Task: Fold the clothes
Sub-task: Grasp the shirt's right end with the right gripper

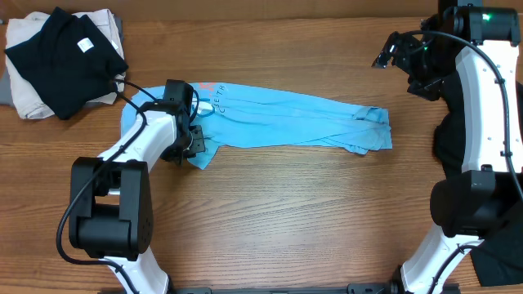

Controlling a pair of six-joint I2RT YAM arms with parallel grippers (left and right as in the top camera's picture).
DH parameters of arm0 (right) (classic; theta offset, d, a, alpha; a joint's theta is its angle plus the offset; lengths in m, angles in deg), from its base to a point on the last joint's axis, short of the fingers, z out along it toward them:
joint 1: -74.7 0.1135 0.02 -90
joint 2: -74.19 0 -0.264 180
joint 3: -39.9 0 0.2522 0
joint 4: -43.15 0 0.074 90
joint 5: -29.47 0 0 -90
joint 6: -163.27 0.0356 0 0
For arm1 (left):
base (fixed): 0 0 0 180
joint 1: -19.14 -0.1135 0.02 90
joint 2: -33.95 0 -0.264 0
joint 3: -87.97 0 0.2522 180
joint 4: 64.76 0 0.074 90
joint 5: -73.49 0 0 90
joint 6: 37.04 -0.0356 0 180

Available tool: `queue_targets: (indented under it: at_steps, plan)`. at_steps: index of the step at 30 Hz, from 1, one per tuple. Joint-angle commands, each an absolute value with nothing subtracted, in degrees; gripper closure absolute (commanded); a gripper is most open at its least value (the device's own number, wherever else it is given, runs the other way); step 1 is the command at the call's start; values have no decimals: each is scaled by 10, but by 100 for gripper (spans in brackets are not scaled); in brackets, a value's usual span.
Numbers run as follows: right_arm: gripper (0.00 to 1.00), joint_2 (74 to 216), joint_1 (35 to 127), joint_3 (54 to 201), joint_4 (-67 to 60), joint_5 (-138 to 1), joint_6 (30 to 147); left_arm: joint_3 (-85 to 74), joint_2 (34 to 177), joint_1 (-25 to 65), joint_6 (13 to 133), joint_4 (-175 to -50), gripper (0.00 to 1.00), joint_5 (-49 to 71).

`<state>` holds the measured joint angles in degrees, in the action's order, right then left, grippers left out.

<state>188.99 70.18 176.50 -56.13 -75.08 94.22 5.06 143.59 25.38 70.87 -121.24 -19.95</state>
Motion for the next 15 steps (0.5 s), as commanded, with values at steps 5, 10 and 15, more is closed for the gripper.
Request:
queue_targets:
  at_steps: [5,10,15]
  plan:
    - [0,1874,702,1778,-528,-745,943,-20,1391,251,744,-1321,96,-195]
    - [0,1874,702,1778,-517,-747,943,-55,1342,251,749,-1386,96,-194]
    - [0,1880,702,1776,-530,-719,943,-67,1306,251,753,-1444,96,-194]
